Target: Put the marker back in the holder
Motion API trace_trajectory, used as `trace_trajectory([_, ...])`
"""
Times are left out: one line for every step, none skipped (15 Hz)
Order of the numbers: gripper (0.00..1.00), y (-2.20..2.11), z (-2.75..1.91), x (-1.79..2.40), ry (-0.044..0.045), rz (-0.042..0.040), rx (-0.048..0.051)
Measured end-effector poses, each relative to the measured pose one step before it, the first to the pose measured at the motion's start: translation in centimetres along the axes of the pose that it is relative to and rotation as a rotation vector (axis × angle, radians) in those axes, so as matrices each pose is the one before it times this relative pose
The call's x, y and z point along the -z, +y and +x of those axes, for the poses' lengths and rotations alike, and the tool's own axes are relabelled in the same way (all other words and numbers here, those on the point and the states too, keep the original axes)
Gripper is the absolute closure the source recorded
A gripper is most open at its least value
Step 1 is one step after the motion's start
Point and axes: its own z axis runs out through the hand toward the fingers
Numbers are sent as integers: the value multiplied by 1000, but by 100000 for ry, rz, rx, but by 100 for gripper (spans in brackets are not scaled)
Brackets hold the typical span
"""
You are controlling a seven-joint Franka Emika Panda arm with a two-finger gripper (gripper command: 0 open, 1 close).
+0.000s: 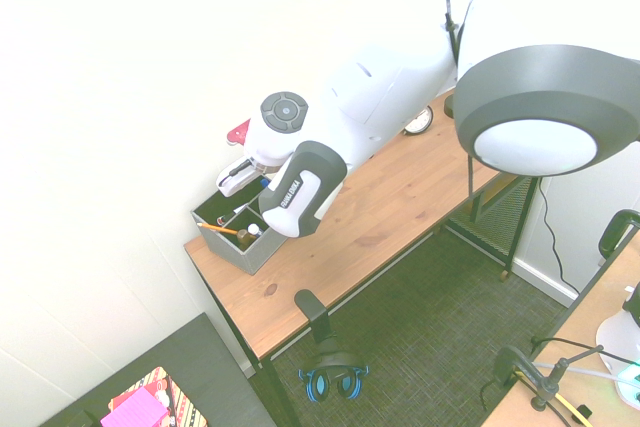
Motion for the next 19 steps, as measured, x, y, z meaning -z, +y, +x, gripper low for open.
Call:
trace_trajectory([0, -313, 720, 811, -2832, -4498, -307])
trace_trajectory([0, -211, 1026, 1201, -3453, -5043, 475])
trace_trajectory([0, 218, 1202, 1365, -3278, -5824, 1192])
trace_trajectory([0, 461, 1323, 1366, -3028, -5716, 1677])
trace_trajectory([0, 703, 1373, 1477, -3485, -5400, 1235])
trace_trajectory([0, 912, 1215, 1435, -3971, -4816, 775])
trace_trajectory([0, 1038, 1101, 1298, -4758, -3911, 820])
trace_trajectory([0, 1133, 1043, 1119, -5386, -2867, 1008])
trace_trajectory([0, 1509, 1133, 832, -6127, -2636, 901])
trace_trajectory([0, 1857, 1316, 476, -5970, -2836, 489])
trace_trajectory([0, 2069, 1551, 182, -5852, -2604, -328])
trace_trajectory([0, 2150, 1858, 128, -3987, -1841, -1255])
trace_trajectory([0, 1958, 1728, 218, -2405, -747, -2079])
trace_trajectory([0, 1443, 1039, 518, -1656, -128, -1366])
trace_trajectory([0, 1044, 384, 853, -1226, -74, -487])
trace_trajectory([0, 643, -202, 1047, -222, -44, 467])
trace_trajectory([0, 414, -343, 798, 536, 233, 488])
trace_trajectory([0, 374, -270, 558, 294, -156, 235])
trace_trajectory([0, 507, -23, 435, -326, -777, -270])
